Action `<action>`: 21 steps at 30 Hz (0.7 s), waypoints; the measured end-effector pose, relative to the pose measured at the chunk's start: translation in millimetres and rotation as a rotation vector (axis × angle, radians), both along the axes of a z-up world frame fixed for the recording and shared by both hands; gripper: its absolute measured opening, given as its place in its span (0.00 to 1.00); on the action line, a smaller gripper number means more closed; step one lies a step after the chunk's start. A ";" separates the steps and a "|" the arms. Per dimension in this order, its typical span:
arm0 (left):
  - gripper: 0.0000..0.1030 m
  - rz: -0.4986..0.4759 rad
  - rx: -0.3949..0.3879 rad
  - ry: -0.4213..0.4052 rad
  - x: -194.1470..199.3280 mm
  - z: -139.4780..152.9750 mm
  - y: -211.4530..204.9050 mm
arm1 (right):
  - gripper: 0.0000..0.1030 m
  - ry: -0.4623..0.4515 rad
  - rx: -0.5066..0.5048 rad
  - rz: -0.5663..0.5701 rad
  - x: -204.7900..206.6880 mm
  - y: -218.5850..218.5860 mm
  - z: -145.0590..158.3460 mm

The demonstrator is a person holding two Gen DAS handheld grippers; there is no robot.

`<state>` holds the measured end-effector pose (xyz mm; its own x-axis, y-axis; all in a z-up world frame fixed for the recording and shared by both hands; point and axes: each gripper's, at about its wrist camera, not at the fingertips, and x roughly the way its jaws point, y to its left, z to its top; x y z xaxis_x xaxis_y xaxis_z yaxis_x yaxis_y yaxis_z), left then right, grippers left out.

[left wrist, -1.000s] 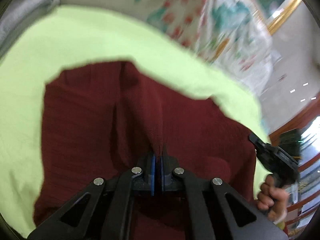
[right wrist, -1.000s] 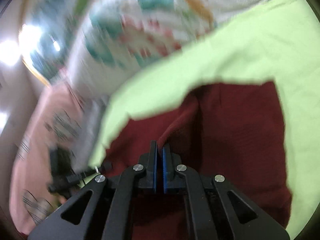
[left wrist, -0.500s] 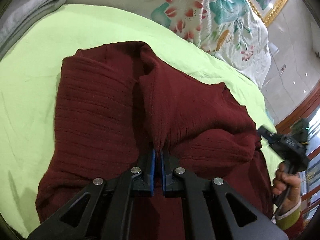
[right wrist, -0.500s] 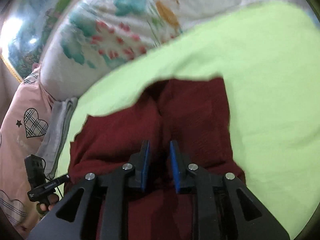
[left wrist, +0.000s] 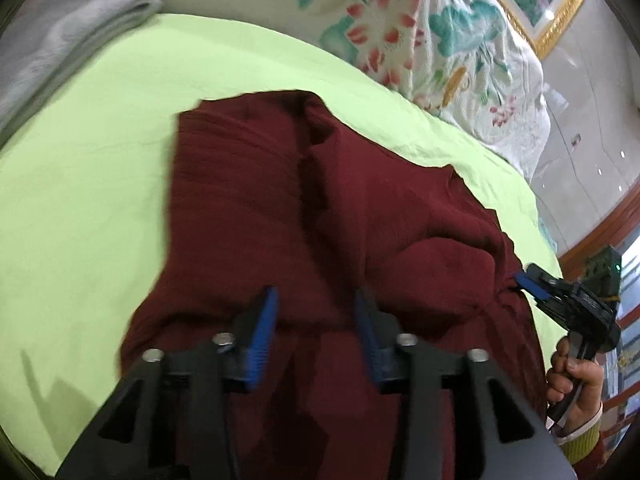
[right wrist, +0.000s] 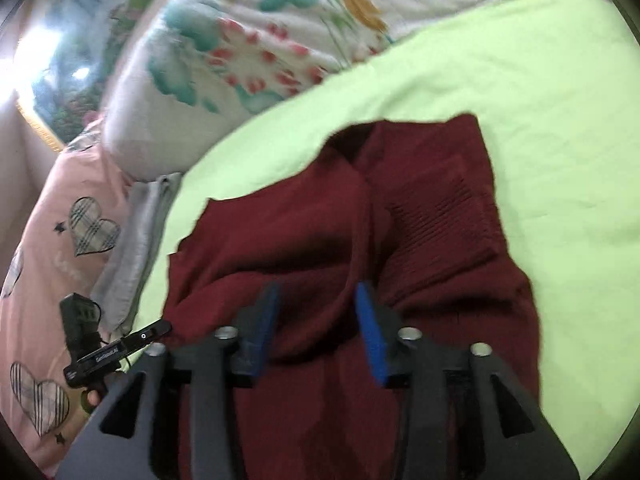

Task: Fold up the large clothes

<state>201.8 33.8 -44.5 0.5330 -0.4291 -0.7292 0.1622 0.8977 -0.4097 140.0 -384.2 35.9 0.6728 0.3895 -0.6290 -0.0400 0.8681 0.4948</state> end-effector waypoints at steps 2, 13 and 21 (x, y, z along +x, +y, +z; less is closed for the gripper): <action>0.46 0.023 -0.016 -0.003 -20.7 3.0 13.7 | 0.45 -0.020 0.001 -0.002 -19.4 -1.1 7.5; 0.63 0.092 -0.032 0.061 -150.9 -14.7 91.2 | 0.55 0.007 -0.005 -0.100 -109.4 -43.8 -0.1; 0.73 0.035 -0.097 0.073 -189.0 -30.5 97.1 | 0.56 0.090 0.079 -0.107 -150.6 -69.4 -25.8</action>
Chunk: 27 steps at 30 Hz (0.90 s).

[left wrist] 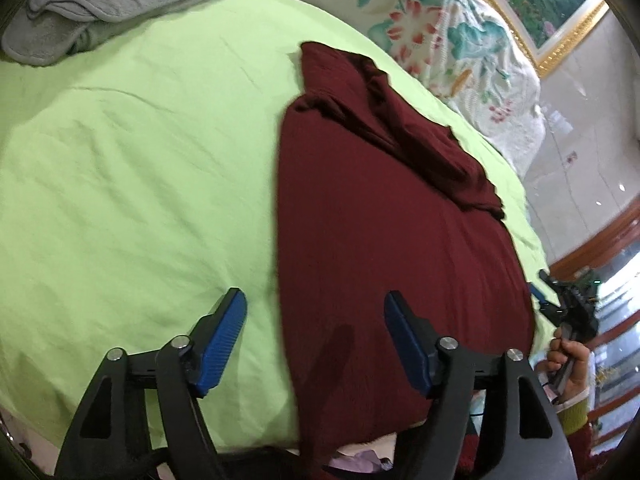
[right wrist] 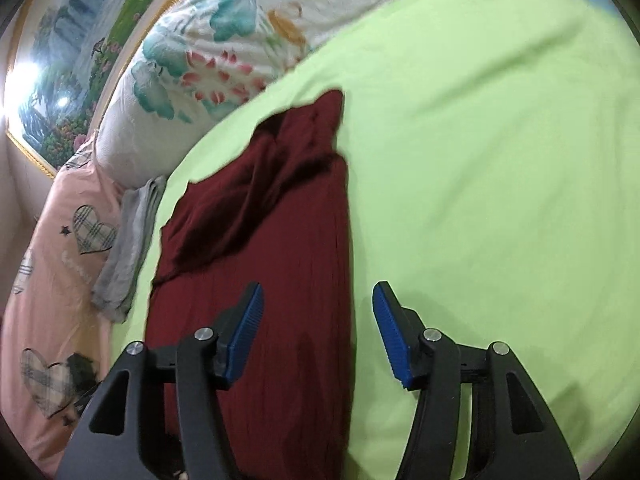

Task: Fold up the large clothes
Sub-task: 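Grasp the hem of the folded sweater with both grippers and lift it toward the hood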

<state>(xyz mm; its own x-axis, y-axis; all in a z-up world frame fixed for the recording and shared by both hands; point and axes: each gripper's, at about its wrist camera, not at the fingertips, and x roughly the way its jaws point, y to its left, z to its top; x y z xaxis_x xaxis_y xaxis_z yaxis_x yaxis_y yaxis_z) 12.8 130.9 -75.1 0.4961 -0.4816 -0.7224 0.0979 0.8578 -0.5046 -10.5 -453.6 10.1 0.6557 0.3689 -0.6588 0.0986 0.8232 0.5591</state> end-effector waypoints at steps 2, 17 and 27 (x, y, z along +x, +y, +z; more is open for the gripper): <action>0.77 -0.041 -0.038 0.010 -1.1 -1.1 -6.8 | 0.56 0.015 0.063 0.050 -6.4 5.6 -9.1; 0.28 -0.180 -0.045 0.026 -34.4 -12.2 -29.7 | 0.30 -0.006 0.195 0.304 -58.0 47.8 -41.2; 0.06 -0.146 0.002 -0.006 -41.8 -4.2 -33.2 | 0.08 -0.042 0.166 0.348 -57.7 49.2 -33.4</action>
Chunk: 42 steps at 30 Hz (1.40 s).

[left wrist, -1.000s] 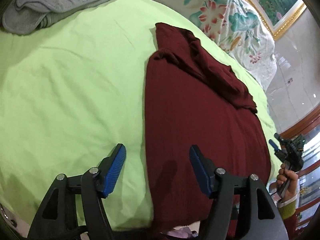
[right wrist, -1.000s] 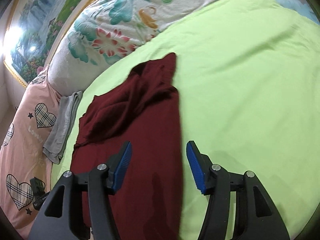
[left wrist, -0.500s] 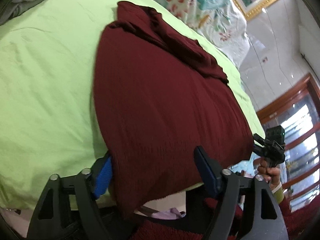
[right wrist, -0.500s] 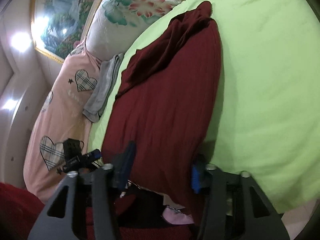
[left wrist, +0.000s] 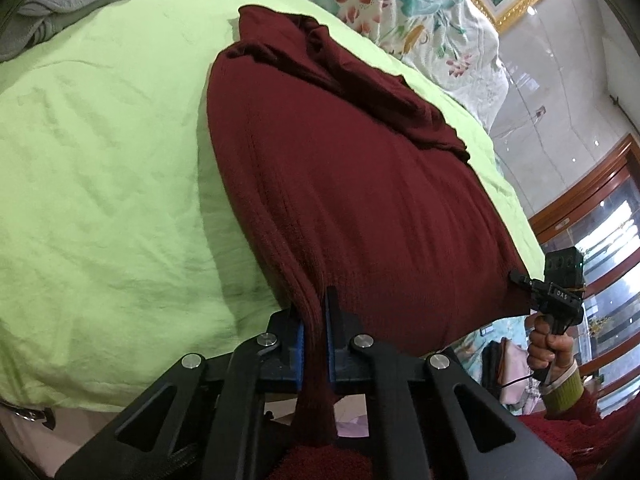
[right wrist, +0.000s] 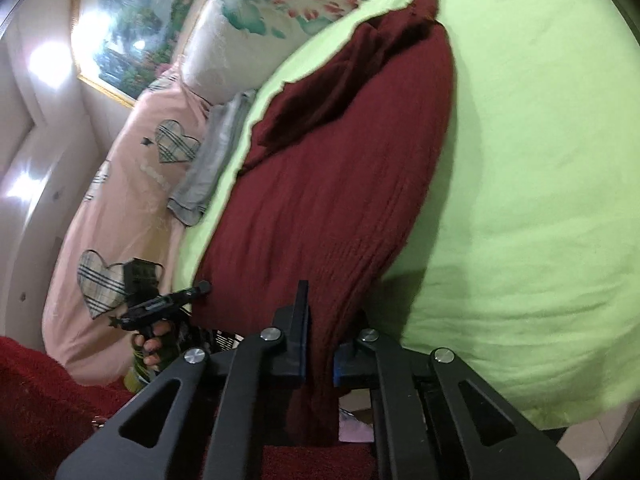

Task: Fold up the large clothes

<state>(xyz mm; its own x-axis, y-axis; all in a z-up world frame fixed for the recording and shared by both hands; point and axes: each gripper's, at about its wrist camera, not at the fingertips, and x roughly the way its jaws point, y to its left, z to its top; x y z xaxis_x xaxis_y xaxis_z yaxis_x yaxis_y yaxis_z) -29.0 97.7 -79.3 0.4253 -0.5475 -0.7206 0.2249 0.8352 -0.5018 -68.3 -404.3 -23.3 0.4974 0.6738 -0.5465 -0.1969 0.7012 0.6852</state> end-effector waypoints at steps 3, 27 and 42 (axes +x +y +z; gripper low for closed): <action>0.05 0.016 -0.031 -0.032 1.9 15.2 1.5 | 0.08 -0.061 0.072 -0.014 1.7 -6.5 15.1; 0.02 0.264 -0.035 -0.217 272.7 98.8 -16.5 | 0.07 -0.134 -0.063 -0.254 260.3 -46.0 75.1; 0.12 0.269 0.024 -0.095 292.2 35.1 -24.9 | 0.34 -0.058 -0.138 -0.306 271.3 -56.1 45.8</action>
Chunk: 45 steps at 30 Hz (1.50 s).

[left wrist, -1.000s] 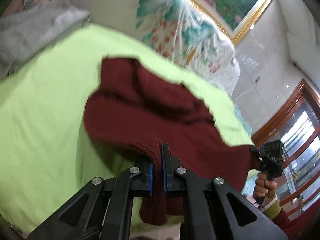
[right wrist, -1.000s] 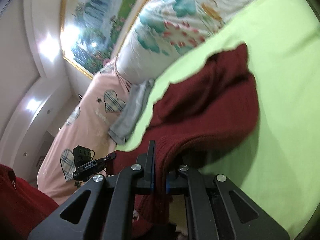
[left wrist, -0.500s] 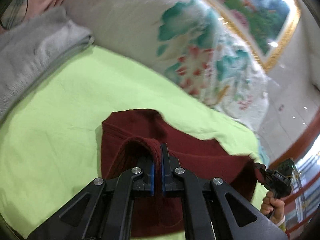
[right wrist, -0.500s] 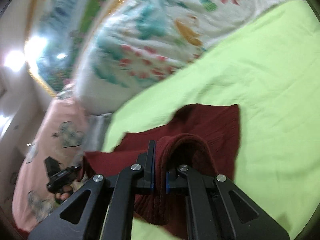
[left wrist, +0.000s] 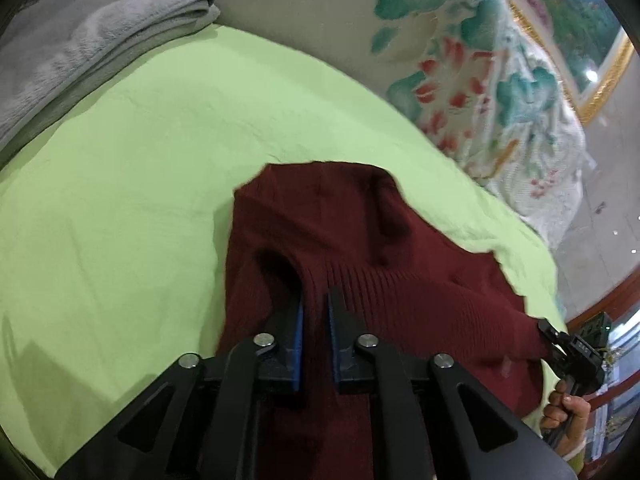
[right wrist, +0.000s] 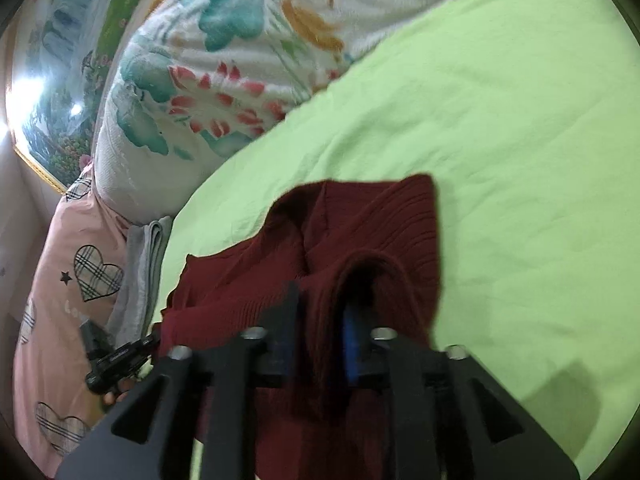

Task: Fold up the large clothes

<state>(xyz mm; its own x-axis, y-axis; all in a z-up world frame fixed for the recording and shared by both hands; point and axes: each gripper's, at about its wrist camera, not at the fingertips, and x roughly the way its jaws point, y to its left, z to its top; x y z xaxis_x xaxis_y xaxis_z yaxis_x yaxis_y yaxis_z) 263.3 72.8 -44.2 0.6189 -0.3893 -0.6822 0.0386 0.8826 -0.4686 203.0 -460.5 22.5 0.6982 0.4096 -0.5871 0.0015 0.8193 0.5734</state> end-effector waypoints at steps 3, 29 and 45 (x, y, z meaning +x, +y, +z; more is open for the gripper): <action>0.14 -0.059 -0.018 -0.020 -30.2 9.1 -20.0 | 0.41 -0.056 -0.024 0.002 -24.2 8.2 13.6; 0.15 0.066 0.079 0.024 78.2 5.3 -25.1 | 0.39 0.003 -0.188 -0.050 48.2 26.0 -2.6; 0.50 0.008 -0.104 0.001 -103.0 1.2 -33.8 | 0.39 -0.045 0.010 -0.048 -68.0 63.7 -13.5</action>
